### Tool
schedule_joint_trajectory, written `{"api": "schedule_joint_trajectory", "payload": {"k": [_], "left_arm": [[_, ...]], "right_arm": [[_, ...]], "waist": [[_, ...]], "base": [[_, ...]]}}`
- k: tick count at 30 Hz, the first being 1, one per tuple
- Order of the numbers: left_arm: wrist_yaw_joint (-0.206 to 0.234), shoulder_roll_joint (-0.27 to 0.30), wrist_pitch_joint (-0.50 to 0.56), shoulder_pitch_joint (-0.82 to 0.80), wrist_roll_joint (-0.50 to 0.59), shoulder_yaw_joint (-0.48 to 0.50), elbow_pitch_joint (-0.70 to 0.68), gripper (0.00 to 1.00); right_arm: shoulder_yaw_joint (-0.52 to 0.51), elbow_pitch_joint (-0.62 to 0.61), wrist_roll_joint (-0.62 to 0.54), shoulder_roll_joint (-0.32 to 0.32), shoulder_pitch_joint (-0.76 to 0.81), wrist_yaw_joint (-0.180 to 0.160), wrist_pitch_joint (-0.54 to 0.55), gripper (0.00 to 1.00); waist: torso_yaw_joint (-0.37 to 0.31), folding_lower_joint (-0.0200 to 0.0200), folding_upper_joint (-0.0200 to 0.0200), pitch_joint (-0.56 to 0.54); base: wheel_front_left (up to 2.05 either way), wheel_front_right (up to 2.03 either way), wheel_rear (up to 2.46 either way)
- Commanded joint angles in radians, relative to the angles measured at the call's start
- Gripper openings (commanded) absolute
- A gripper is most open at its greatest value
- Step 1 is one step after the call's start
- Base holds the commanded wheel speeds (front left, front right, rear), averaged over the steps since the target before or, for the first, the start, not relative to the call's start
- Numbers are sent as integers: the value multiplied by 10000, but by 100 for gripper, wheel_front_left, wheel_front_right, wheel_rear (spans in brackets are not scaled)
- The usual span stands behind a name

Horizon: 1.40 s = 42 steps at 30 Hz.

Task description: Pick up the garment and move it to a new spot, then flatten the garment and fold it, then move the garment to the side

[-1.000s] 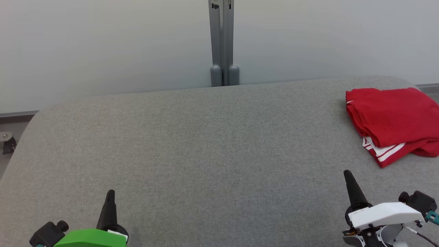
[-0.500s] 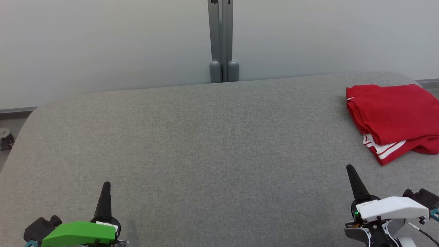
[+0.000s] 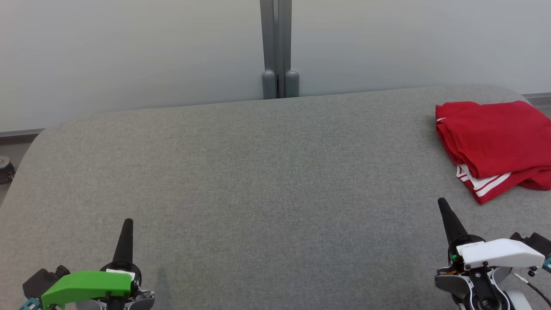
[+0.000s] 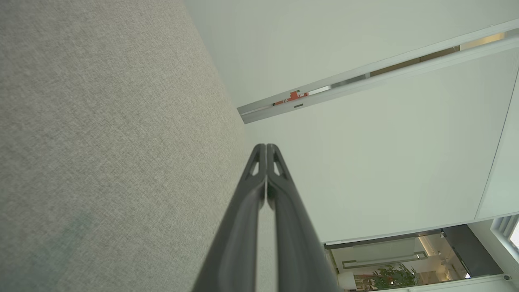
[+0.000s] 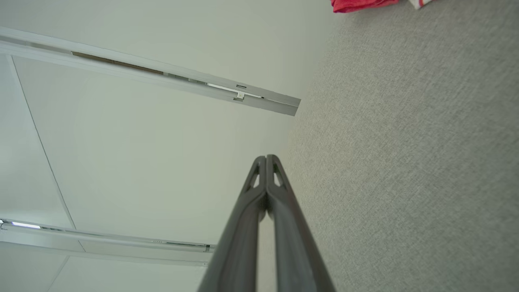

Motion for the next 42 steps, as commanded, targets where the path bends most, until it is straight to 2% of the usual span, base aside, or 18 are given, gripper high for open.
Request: {"api": "schedule_joint_trajectory", "payload": {"k": [1, 33, 42], "left_arm": [[-71, 65, 58, -284, -260, 92, -27, 0], [-369, 3, 740, -878, -2638, 651, 222, 0], [-410, -24, 863, -944, -2953, 746, 253, 0]], "right_arm": [[-66, -24, 230, 11, -195, 7, 80, 0], [-542, 88, 2473, 82, -628, 7, 734, 0], [-611, 108, 2792, 102, -653, 7, 841, 0]], "waist": [[-3, 0, 0, 20], [-55, 0, 0, 410], [-64, 0, 0, 483]], "base": [[0, 0, 0], [0, 0, 0], [0, 0, 0]]}}
